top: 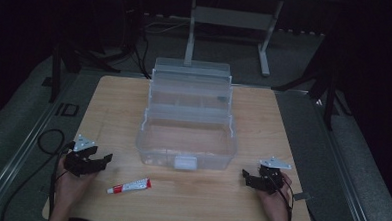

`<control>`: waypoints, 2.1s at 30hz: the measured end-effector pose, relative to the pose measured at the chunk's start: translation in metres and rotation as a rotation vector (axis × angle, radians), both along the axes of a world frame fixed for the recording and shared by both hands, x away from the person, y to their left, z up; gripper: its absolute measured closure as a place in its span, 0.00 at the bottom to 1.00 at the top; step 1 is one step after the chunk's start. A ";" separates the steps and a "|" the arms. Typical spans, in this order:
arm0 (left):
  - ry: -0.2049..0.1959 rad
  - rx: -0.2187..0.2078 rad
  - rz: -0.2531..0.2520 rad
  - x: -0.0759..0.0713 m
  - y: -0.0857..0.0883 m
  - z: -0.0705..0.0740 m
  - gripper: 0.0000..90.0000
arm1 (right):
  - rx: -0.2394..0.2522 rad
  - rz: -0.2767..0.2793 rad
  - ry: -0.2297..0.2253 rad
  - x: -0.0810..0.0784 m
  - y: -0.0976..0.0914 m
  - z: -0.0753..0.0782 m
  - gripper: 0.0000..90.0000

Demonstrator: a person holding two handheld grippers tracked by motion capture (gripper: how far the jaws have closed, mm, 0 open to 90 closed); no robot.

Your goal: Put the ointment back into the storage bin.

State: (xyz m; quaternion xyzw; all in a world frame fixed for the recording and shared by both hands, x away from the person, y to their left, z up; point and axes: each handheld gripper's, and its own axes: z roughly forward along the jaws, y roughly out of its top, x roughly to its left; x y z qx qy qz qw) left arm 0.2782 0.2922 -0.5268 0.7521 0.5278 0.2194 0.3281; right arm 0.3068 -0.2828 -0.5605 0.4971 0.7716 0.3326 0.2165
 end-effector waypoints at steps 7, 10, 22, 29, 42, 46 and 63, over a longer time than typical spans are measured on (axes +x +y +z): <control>0.006 0.032 -0.027 -0.007 0.001 0.014 0.38 | 0.000 0.000 0.000 0.000 0.000 0.000 0.22; 0.009 0.048 -0.038 -0.009 -0.001 0.018 0.38 | 0.001 -0.001 0.001 0.000 0.000 0.000 0.22; 0.035 0.095 -0.077 -0.007 -0.007 0.032 0.38 | 0.001 -0.001 0.001 0.000 0.000 0.000 0.22; 0.065 0.128 -0.128 -0.008 -0.013 0.038 0.38 | 0.001 -0.001 0.001 0.000 0.000 0.000 0.22; 0.105 0.195 -0.193 -0.007 -0.020 0.047 0.38 | 0.001 0.000 -0.001 0.000 0.000 0.000 0.22; 0.117 0.201 -0.209 -0.006 -0.023 0.049 0.37 | 0.001 0.001 -0.001 0.000 0.000 0.000 0.22; 0.159 0.249 -0.301 -0.002 -0.033 0.059 0.36 | 0.001 0.002 0.000 0.000 0.000 0.000 0.21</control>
